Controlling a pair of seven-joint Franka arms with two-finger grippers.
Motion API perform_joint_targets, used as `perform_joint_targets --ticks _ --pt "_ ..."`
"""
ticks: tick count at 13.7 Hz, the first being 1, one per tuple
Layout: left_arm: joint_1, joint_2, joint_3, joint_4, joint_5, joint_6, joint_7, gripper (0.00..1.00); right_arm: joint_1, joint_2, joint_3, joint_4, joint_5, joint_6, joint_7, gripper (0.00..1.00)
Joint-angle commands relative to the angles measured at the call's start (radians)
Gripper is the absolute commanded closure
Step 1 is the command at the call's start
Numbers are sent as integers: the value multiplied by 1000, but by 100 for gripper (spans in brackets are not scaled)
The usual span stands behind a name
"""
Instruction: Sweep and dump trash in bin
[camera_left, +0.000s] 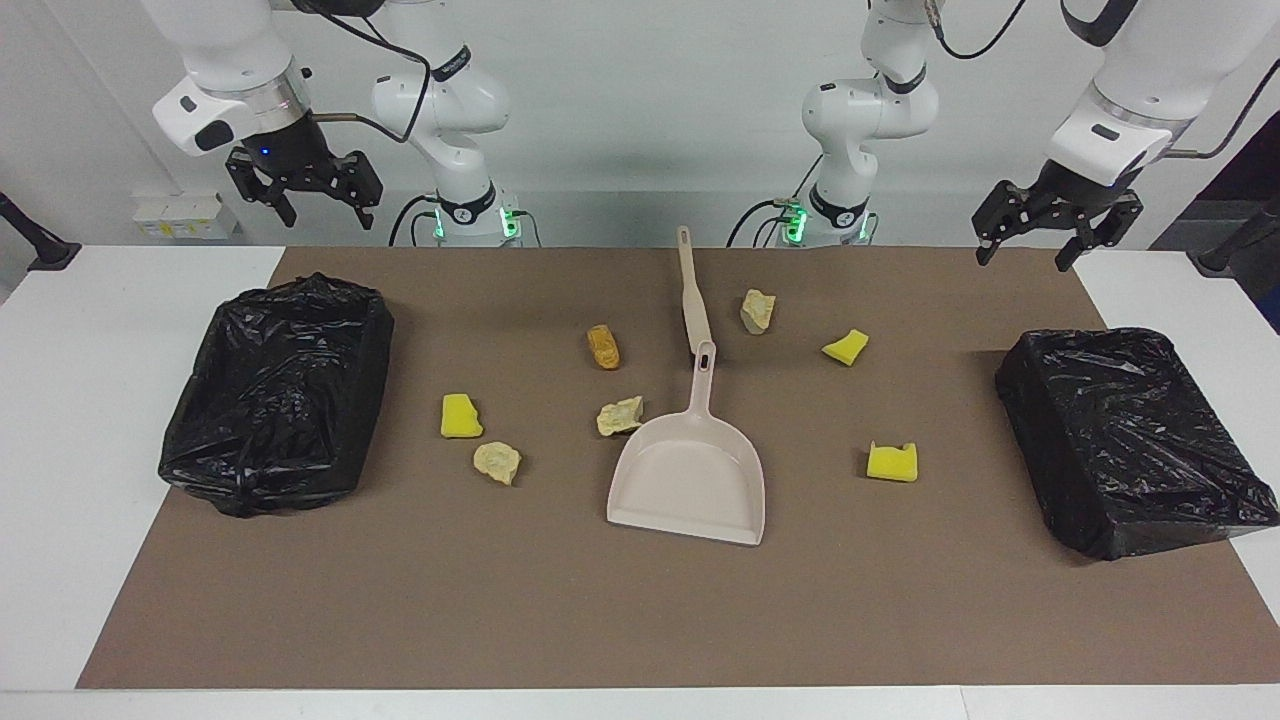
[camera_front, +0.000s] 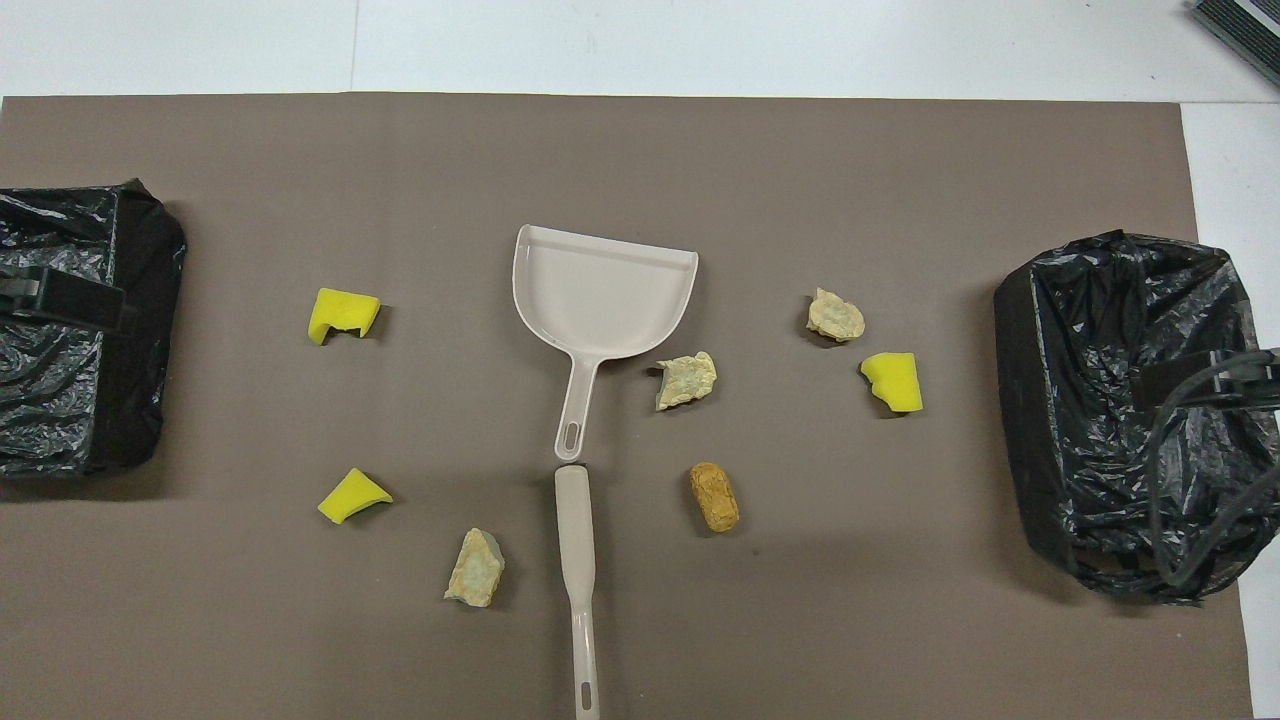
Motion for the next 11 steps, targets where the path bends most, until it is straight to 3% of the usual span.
perform_joint_targets --ticks 1,6,11 --pt "-3 -6 -6 8 1 -5 -3 0 -13 78 3 123 8 -59 -3 0" --pt "-8 -9 -14 6 -3 -21 -4 0 -5 73 3 90 22 -18 11 0" --pt "-8 -57 -49 -73 -4 14 -3 0 -2 79 14 24 41 48 13 0"
